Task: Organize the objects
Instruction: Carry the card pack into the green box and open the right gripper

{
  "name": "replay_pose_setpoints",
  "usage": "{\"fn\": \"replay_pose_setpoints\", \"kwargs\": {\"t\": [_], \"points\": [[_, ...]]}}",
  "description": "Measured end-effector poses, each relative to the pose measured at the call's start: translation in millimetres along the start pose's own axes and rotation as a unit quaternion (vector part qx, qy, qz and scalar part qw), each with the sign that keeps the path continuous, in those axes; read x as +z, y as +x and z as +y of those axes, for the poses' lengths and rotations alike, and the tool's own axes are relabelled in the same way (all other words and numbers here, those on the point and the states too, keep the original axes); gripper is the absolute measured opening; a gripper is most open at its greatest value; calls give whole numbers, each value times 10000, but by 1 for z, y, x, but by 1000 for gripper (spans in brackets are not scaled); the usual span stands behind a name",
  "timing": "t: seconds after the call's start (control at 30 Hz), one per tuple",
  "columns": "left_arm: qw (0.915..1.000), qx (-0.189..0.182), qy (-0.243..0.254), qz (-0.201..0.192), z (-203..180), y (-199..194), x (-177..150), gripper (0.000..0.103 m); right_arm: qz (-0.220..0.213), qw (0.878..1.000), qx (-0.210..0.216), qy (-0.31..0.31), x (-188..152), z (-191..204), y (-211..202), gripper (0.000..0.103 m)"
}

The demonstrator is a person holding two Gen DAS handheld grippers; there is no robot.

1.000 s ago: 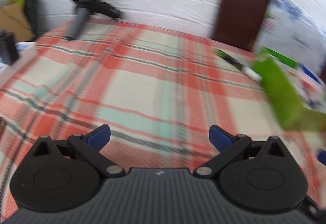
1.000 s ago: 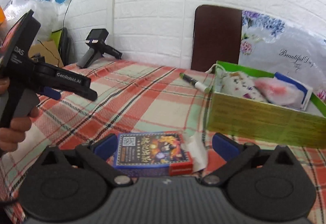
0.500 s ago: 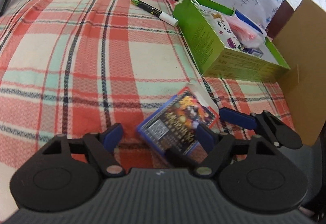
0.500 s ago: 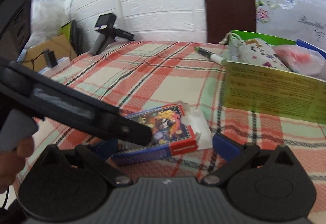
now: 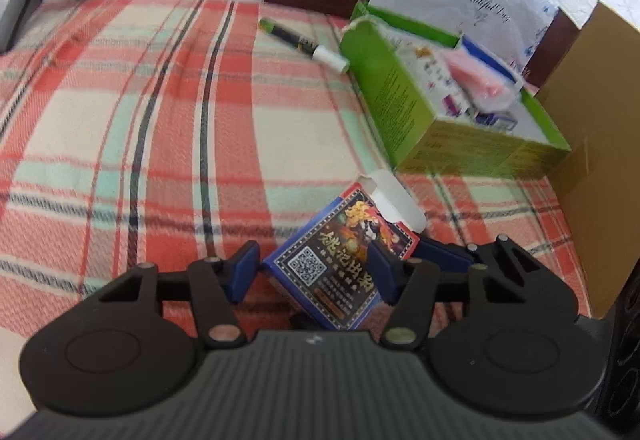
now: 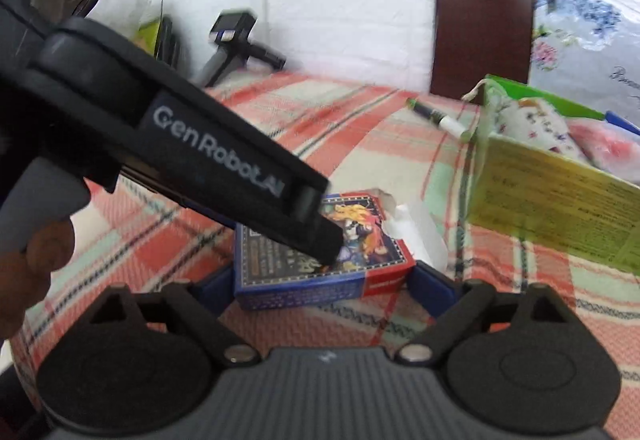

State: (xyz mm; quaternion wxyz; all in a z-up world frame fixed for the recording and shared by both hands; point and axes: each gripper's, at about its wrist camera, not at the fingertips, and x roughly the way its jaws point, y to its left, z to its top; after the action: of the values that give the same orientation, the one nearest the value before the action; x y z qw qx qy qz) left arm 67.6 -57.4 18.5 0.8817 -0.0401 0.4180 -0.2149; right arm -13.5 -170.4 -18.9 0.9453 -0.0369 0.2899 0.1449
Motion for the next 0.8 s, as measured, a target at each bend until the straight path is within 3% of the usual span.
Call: {"fn": "replay_pose_setpoints", "kwargs": {"t": [0.17,0.3,0.57,0.6,0.67,0.73,0.8], "points": [[9969,-191,343,-680,-24,-35,28,59,-979,9941,-441,-172,18,-1,-34,92],[9924,-355,652,-980,-54,-34,60,59,-1535,9835,-928,-249,36,-20,-47,92],[9856,-623,1307,-874,-132,26,100,61,-1587,9711,-1715,495,41,-97,-45,93],[9848,-601,1396,-842,-142,37,104,65,-1544,9683,-1878,565,38,-108,-43,94],[9834,-450,1550,-829,-157,54,106,74,-1396,9645,-2136,674,33,-130,-35,96],[9827,-188,1641,-833,-167,70,107,74,-1052,9630,-2328,862,26,-155,-20,103],[9851,-10,1542,-762,-164,77,108,74,-1146,9569,-2378,1206,16,-171,-23,103]]}}
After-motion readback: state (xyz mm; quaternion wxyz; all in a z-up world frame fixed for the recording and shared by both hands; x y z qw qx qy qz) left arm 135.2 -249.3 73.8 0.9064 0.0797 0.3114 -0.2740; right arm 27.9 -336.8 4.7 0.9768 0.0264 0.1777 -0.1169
